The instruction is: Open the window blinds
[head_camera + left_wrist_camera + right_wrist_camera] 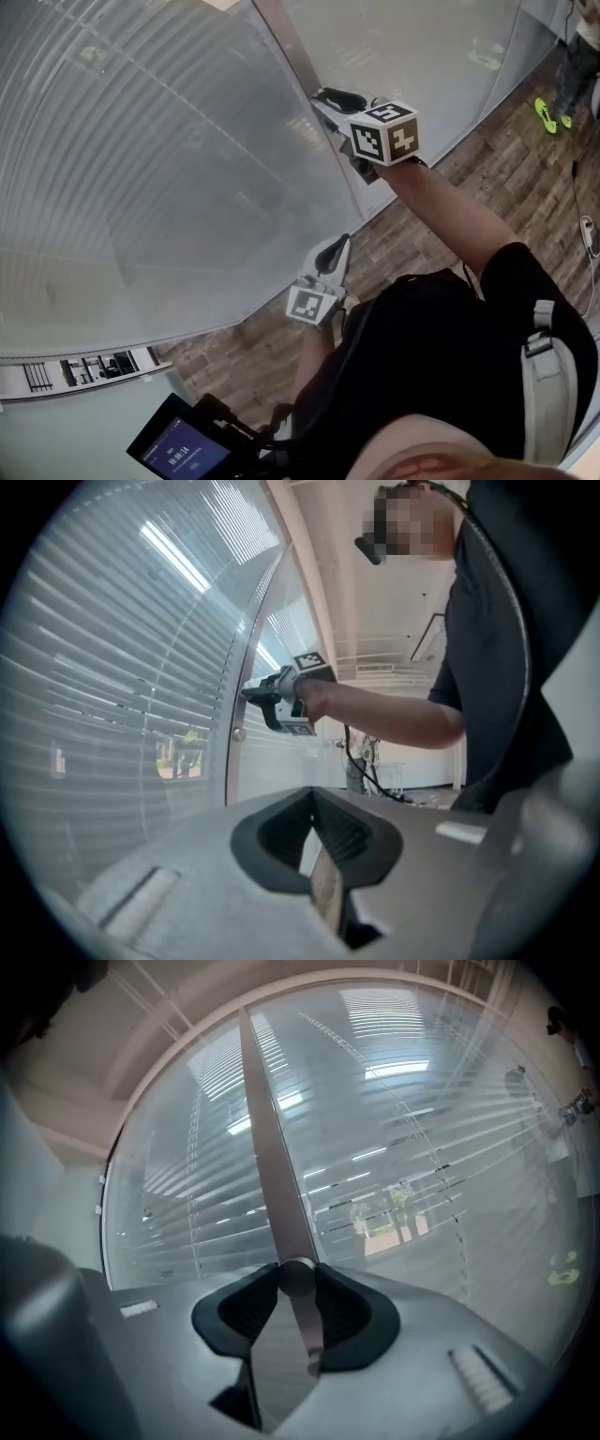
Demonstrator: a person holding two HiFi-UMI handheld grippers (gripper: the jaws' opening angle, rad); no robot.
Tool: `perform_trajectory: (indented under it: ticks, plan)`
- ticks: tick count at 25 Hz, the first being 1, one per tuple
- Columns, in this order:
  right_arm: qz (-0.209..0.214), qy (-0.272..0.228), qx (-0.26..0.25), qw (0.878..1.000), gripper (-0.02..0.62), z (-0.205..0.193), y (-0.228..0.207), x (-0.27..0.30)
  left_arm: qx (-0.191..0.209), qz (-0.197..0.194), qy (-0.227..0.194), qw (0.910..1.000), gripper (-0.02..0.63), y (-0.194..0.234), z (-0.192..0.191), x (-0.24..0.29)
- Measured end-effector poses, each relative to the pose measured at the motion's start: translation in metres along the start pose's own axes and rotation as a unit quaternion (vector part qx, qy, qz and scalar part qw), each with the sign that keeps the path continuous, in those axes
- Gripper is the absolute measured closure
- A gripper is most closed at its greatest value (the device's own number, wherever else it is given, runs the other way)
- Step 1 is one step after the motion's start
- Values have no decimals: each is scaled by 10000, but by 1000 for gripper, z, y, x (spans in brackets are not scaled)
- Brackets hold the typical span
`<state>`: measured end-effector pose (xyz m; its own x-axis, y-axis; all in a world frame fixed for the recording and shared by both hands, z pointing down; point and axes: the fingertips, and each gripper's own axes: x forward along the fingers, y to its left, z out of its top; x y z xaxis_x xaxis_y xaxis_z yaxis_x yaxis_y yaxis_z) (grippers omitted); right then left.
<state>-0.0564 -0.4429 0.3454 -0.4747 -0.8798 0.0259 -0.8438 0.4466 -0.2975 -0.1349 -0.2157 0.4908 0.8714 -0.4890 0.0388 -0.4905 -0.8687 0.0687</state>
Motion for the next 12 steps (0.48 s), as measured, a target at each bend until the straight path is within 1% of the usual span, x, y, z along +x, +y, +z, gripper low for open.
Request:
perform_trajectory:
  ticks: [3, 5, 7, 9, 10, 12]
  plan:
    - [18, -6, -3, 10000, 471, 0, 1, 1, 0, 16, 15, 10000, 603, -1, 1, 1]
    - [38, 2, -138, 9999, 469, 0, 0, 0, -18, 2, 37, 10000, 603, -3, 0, 3]
    - [101, 14, -488, 9988, 462, -2, 1, 0, -37, -27, 41, 10000, 603, -5, -2, 5]
    - [187, -52, -952, 9953, 421, 1, 4, 0, -24, -43, 48, 10000, 603, -3, -1, 5]
    - [202, -86, -1212, 9924, 393, 2, 5, 0, -11, -52, 53, 10000, 603, -3, -1, 5]
    - [196, -66, -1823, 9830, 371, 2, 7, -5, -21, -54, 73, 10000, 603, -5, -2, 3]
